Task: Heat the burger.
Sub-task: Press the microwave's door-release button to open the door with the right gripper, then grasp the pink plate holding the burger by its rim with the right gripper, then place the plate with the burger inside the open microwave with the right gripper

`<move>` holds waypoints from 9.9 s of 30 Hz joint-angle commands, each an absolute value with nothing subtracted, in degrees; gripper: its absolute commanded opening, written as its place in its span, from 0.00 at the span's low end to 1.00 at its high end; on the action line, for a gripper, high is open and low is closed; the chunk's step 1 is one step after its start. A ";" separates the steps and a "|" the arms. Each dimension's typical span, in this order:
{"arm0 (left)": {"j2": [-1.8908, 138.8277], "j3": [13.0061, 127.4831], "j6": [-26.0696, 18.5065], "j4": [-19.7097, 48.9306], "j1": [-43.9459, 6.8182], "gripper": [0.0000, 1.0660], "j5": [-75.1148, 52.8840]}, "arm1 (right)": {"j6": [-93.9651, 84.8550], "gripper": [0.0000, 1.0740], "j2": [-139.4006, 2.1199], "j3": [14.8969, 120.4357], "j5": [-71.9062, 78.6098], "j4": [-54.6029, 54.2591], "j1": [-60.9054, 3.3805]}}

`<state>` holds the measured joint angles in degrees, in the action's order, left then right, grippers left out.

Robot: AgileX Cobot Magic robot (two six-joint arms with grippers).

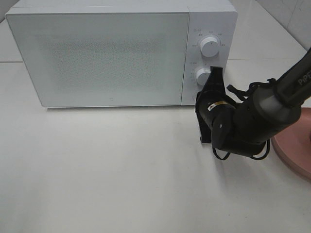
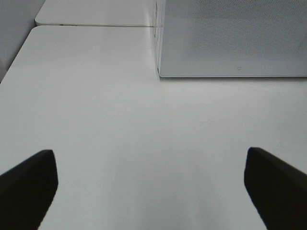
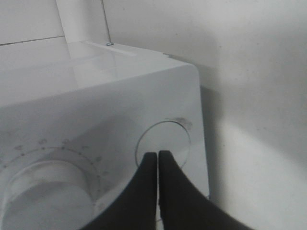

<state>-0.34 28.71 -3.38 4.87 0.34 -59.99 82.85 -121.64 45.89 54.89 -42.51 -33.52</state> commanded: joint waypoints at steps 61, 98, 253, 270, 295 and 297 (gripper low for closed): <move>-1.78 28.59 -3.50 5.04 0.23 0.92 -59.36 | 77.29 0.00 -126.51 56.55 64.80 -45.32 -31.97; -1.78 28.59 -3.50 5.04 0.23 0.92 -59.36 | 72.08 0.00 -123.70 60.45 59.01 -46.35 -30.77; -1.78 28.59 -3.50 5.04 0.23 0.92 -59.36 | 20.57 0.00 -105.37 51.57 -37.13 20.00 -6.76; -1.78 28.59 -3.50 5.04 0.23 0.92 -59.36 | 35.29 0.00 -105.37 51.34 -47.61 34.09 -16.73; -1.78 28.59 -3.50 5.04 0.23 0.92 -59.36 | 36.33 0.00 -94.14 46.29 -56.38 34.03 -36.27; -1.78 28.59 -3.50 5.04 0.23 0.92 -59.36 | 36.33 0.00 -93.56 46.29 -56.89 34.03 -37.18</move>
<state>-0.34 28.71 -3.38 4.87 0.34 -59.99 35.47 -94.48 46.41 -53.74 31.05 -36.96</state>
